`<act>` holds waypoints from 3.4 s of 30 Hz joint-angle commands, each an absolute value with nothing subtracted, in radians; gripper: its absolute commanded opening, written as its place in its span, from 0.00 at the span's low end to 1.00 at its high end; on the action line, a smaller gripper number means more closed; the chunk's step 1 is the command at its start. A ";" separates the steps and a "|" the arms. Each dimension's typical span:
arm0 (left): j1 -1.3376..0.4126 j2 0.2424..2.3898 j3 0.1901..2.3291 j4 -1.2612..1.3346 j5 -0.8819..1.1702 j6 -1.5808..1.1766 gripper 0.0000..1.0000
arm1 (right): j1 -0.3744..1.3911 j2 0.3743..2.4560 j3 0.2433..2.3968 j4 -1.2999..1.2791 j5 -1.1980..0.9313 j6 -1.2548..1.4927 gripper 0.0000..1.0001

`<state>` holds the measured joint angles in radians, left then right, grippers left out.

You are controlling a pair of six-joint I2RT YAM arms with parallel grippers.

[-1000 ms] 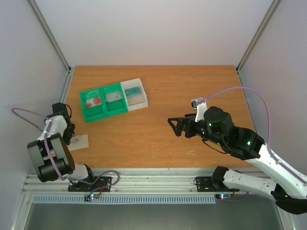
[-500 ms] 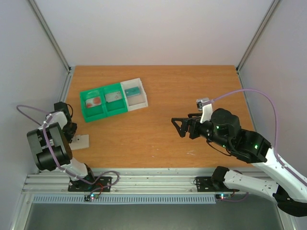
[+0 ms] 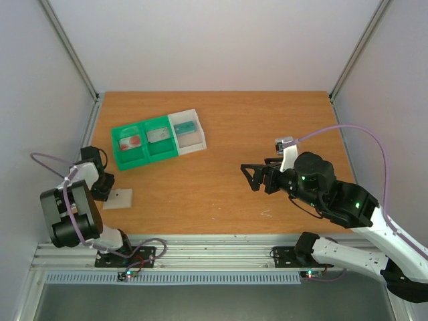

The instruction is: Take the credit cards out of the card holder

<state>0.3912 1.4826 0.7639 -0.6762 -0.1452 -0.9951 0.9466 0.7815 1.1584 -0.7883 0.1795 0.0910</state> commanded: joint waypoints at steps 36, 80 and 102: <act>-0.054 0.867 0.578 -1.004 -0.039 -1.216 0.42 | 0.954 0.836 1.065 -0.730 0.093 0.157 0.98; -0.434 1.318 0.529 -0.107 0.286 -1.162 0.36 | 0.954 1.277 1.088 -0.609 -0.118 0.184 0.65; -0.299 1.272 0.358 0.059 0.593 -0.962 0.41 | 0.984 1.724 1.158 -0.431 -0.107 0.288 0.28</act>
